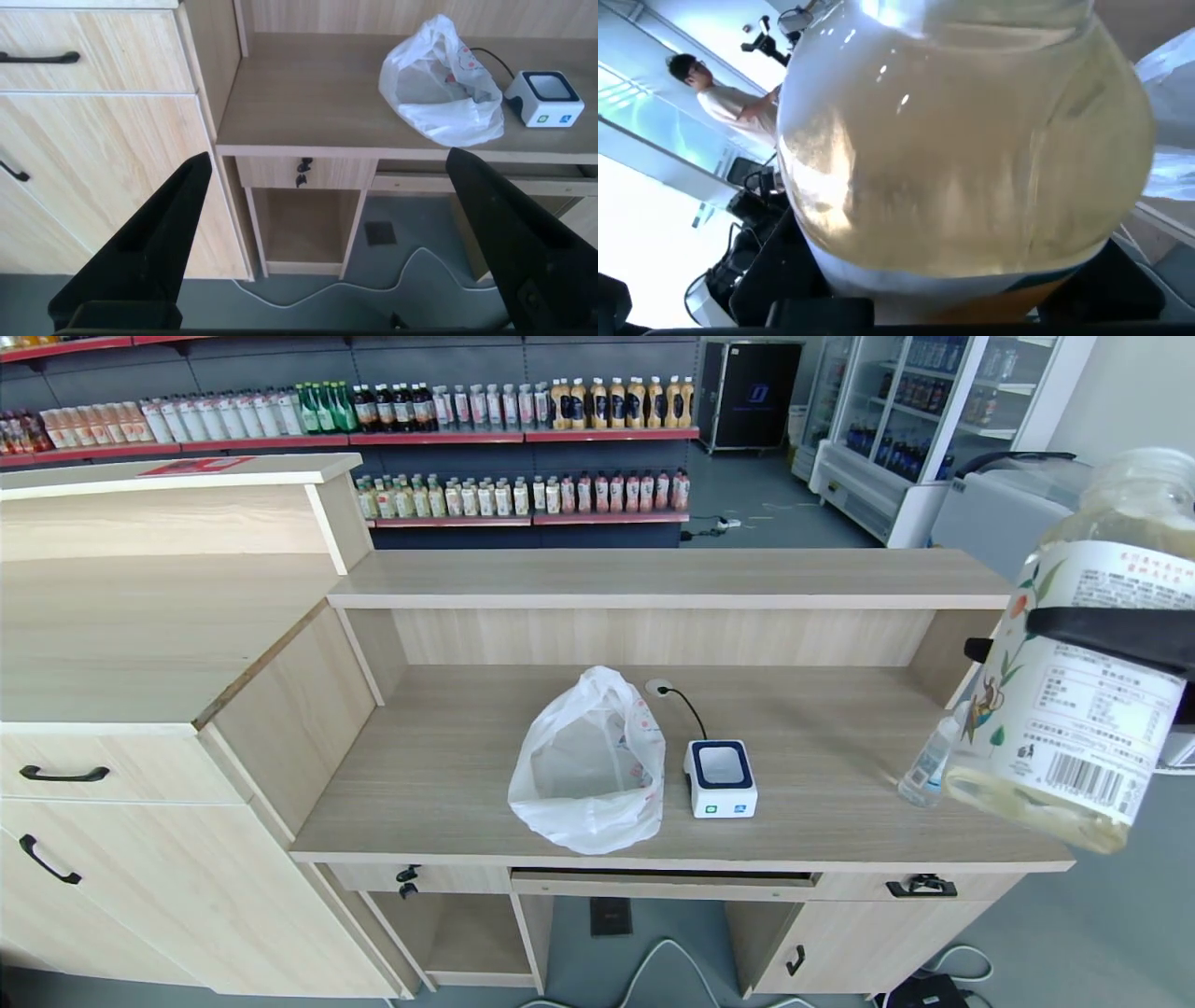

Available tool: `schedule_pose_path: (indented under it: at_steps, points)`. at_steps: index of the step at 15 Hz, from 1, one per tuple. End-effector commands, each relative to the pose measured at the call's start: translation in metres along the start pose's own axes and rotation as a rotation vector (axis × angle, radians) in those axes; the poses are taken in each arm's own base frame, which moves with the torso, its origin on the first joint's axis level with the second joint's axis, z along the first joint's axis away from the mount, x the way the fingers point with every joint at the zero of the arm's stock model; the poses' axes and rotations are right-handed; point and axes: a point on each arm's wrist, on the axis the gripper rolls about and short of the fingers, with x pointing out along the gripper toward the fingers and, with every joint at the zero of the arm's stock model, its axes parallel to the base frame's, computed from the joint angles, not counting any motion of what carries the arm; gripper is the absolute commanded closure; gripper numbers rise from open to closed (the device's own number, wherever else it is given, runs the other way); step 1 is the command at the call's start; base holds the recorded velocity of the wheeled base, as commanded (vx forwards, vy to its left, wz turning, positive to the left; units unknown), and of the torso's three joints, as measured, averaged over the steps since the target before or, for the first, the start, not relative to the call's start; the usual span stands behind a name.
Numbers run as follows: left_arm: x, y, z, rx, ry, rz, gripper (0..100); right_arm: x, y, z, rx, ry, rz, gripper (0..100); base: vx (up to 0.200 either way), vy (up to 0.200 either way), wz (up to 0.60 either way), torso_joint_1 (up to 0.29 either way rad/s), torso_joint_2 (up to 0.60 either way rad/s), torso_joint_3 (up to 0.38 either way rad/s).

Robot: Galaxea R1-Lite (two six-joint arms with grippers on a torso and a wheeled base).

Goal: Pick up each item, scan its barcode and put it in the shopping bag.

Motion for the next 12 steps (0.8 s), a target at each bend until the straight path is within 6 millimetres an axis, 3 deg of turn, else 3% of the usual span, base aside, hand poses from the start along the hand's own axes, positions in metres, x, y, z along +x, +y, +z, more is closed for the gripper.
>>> schedule_pose_path:
  at_steps: [1, 12]
  points:
    - [0.0, 0.0, 0.0, -0.001, 0.0, 0.001, 0, 0.001, 0.012, -0.001, -0.018, 0.012, 0.042, 100, 0.0, 0.0, 0.0, 0.0, 0.0, 0.0]
    - [0.0, 0.0, 0.0, -0.001, 0.0, 0.0, 0, 0.005, 0.029, -0.005, -0.016, 0.032, 0.11, 100, 0.0, 0.0, 0.0, 0.0, 0.0, 0.0]
